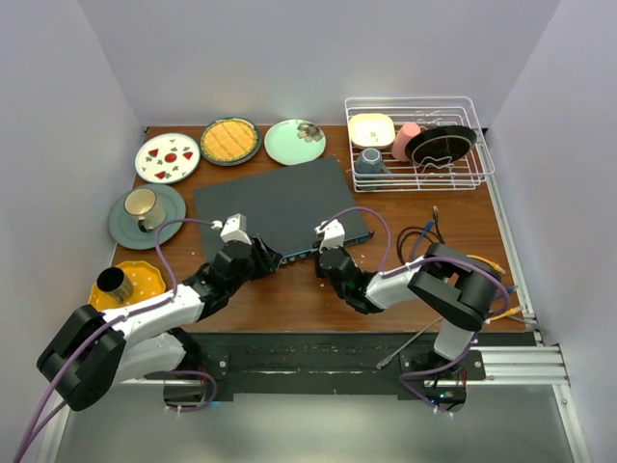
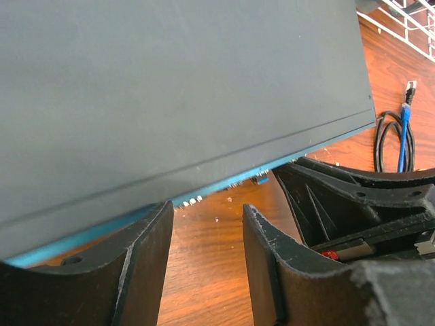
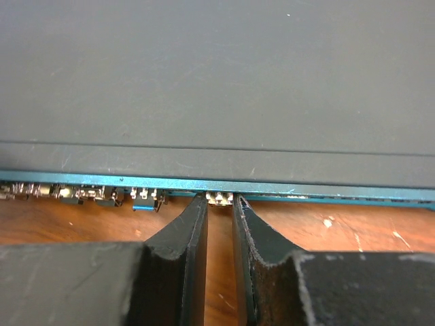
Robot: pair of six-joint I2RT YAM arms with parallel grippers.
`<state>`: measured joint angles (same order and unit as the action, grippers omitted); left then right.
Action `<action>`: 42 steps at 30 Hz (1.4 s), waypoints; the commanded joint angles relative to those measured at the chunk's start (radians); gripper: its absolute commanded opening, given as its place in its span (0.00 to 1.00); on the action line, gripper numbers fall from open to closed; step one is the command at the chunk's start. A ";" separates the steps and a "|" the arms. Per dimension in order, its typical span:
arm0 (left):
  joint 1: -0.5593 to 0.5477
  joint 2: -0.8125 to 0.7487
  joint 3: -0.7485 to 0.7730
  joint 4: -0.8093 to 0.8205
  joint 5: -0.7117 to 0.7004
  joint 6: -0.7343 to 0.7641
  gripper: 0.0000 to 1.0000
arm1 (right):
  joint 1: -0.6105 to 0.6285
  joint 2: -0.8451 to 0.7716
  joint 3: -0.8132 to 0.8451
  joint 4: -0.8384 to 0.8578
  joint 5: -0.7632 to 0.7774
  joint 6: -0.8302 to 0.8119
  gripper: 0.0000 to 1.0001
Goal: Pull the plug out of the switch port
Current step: Move the switch port to the center of the board.
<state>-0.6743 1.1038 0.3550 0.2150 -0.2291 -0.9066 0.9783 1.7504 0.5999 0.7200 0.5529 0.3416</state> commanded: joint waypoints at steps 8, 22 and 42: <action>0.001 0.031 -0.007 0.095 0.060 -0.006 0.50 | -0.001 -0.127 -0.061 -0.016 0.133 0.042 0.00; -0.271 0.073 0.175 -0.138 -0.205 0.302 0.70 | -0.003 -0.084 -0.020 -0.040 0.130 0.037 0.00; -0.298 0.218 0.277 -0.174 -0.266 0.927 0.74 | -0.003 -0.086 -0.034 -0.010 0.116 0.065 0.00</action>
<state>-0.9710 1.2793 0.6456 -0.0261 -0.4717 -0.0673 0.9798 1.6768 0.5495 0.6529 0.5930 0.3851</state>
